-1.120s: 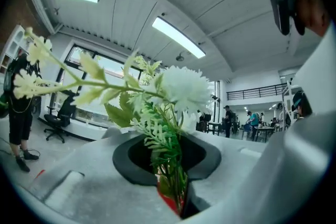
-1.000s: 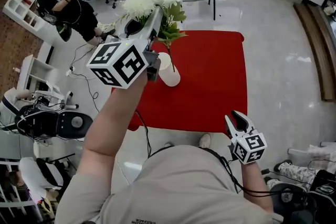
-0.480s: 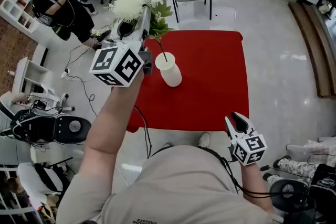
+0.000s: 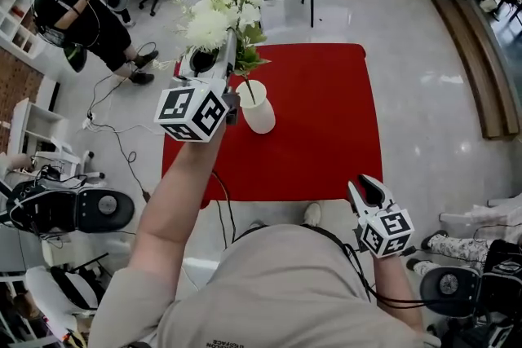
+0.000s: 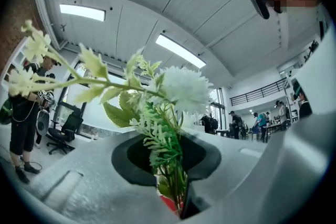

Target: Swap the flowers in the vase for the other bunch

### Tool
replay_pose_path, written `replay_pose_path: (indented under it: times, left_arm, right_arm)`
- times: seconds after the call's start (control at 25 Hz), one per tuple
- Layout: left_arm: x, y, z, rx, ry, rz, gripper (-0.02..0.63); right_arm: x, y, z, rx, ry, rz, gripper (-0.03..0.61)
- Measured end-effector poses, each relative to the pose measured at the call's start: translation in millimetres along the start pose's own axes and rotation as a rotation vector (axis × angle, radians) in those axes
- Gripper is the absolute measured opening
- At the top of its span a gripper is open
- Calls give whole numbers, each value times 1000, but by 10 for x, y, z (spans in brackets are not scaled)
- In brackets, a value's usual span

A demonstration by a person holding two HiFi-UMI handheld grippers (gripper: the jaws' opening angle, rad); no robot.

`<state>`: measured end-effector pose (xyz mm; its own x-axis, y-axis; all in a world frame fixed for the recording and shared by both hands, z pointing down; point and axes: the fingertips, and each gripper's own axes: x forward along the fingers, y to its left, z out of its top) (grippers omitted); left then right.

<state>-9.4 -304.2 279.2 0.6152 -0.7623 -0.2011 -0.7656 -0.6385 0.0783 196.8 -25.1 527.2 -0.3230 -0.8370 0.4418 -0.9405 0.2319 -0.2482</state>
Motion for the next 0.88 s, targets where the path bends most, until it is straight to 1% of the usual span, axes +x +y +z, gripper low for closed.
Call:
replay_pose_path:
  times: [0.16, 0.32, 0.44, 0.6, 0.88]
  left_arm:
    - [-33, -50, -185, -1, 4, -33, 86]
    - [-116, -153, -410, 24, 19, -82, 95]
    - [-154, -179, -547, 35, 38, -98, 103]
    - [-226, -188, -775, 25, 78, -101, 129]
    - [-350, -173, -1163, 28, 187, -119, 207]
  right_arm:
    - [27, 71, -14, 7, 5, 1, 121]
    - [24, 148, -62, 3, 7, 4, 121]
    - [16, 167, -82, 7, 11, 0, 121]
    - [9, 182, -125, 7, 14, 1, 121]
    - [37, 254, -138, 7, 15, 11, 121]
